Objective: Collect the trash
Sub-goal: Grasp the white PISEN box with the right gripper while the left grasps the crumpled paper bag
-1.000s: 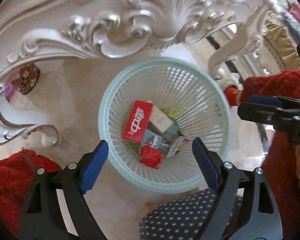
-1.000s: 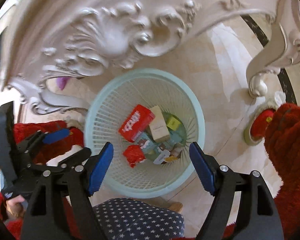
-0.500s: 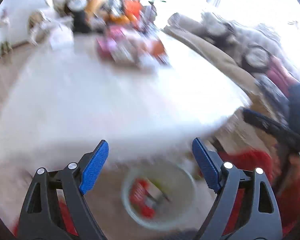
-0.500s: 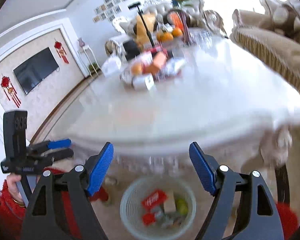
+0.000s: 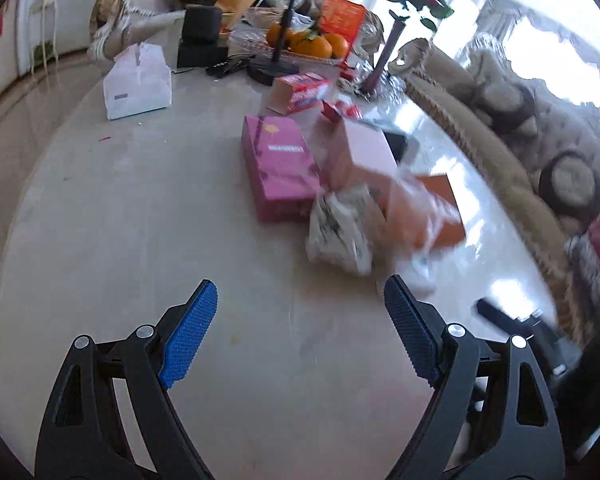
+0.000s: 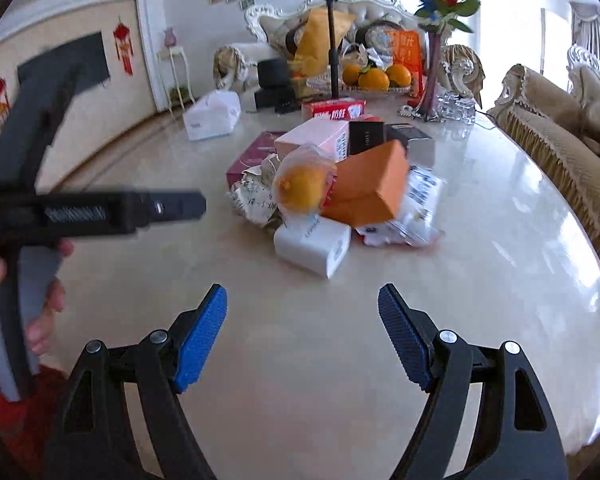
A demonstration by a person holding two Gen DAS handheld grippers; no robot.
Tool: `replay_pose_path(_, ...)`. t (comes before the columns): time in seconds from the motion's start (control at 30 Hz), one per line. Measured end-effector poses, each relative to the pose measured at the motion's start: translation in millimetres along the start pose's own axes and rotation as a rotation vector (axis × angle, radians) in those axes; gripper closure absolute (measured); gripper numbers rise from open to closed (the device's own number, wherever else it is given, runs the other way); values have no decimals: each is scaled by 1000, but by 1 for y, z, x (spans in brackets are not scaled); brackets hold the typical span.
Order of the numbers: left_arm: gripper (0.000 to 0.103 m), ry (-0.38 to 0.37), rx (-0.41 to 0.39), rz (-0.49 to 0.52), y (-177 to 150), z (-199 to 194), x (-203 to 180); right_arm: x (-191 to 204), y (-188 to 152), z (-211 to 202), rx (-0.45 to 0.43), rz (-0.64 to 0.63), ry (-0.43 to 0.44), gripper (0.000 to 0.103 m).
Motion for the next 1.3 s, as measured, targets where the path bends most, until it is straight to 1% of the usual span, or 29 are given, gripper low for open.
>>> replay_pose_path(0.07, 20, -9, 11, -17, 7, 5, 2, 2, 8, 15, 20, 8, -12, 29)
replay_pose_path(0.17, 20, 21, 37, 29, 15, 19, 0, -1, 14, 35, 67, 41, -38, 29)
replay_pose_path(0.2, 20, 27, 45, 39, 17, 23, 0, -1, 14, 38, 87, 48, -38, 29)
replay_pose_path(0.23, 20, 37, 61, 52, 19, 31, -2, -1, 13, 46, 129, 64, -17, 29)
replay_pose_path(0.27, 20, 42, 68, 56, 20, 35, -3, -3, 12, 51, 148, 78, -8, 29)
replay_pose_path(0.33, 20, 60, 80, 71, 21, 46, -7, -7, 14, 51, 151, 78, -26, 29)
replay_pose_path(0.4, 20, 60, 85, 77, 21, 52, -12, -12, 19, 52, 144, 66, -45, 29)
replay_pose_path(0.47, 20, 58, 91, 76, 21, 58, -18, -14, 20, 58, 167, 55, -23, 32)
replay_pose_path(0.5, 20, 70, 91, 75, 20, 60, -19, -15, 19, 62, 182, 49, -12, 35)
replay_pose_path(0.57, 20, 91, 84, 69, 21, 64, -19, -16, 19, 61, 188, 3, -7, 42)
replay_pose_path(0.6, 20, 94, 81, 59, 22, 66, -19, -17, 19, 60, 191, -7, 0, 48)
replay_pose_path(0.7, 20, 97, 74, 31, 22, 69, -17, -25, 14, 55, 190, 2, 34, 48)
replay_pose_path(0.8, 20, 108, 62, 34, 21, 71, -15, -33, 6, 45, 176, 16, 45, 48)
replay_pose_path(0.97, 20, 130, 58, 63, 16, 71, -17, -47, -12, 21, 137, 109, 120, 48)
replay_pose_path(1.13, 20, 182, 51, 116, 11, 74, -25, -50, -22, 7, 123, 148, 141, 48)
replay_pose_path(1.2, 20, 190, 26, 143, 12, 73, -29, -48, -24, 4, 120, 153, 147, 48)
replay_pose_path(1.23, 20, 193, 2, 155, 14, 73, -29, -48, -25, 3, 118, 154, 149, 48)
replay_pose_path(1.27, 36, 182, 0, 152, 14, 73, -29, -48, -25, 2, 117, 156, 151, 48)
replay_pose_path(1.3, 65, 121, 16, 131, 13, 73, -31, -47, -26, 1, 115, 162, 153, 48)
Point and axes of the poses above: each gripper's, at about its wrist camera, not at the fingertips, and z roughly the way its jaws point, x to its left, y to its top, the point moved 8 cm from there along z, roughly the way its jaws point, and after that the axes turned 12 degrees about -z, right-handed, at the moved point
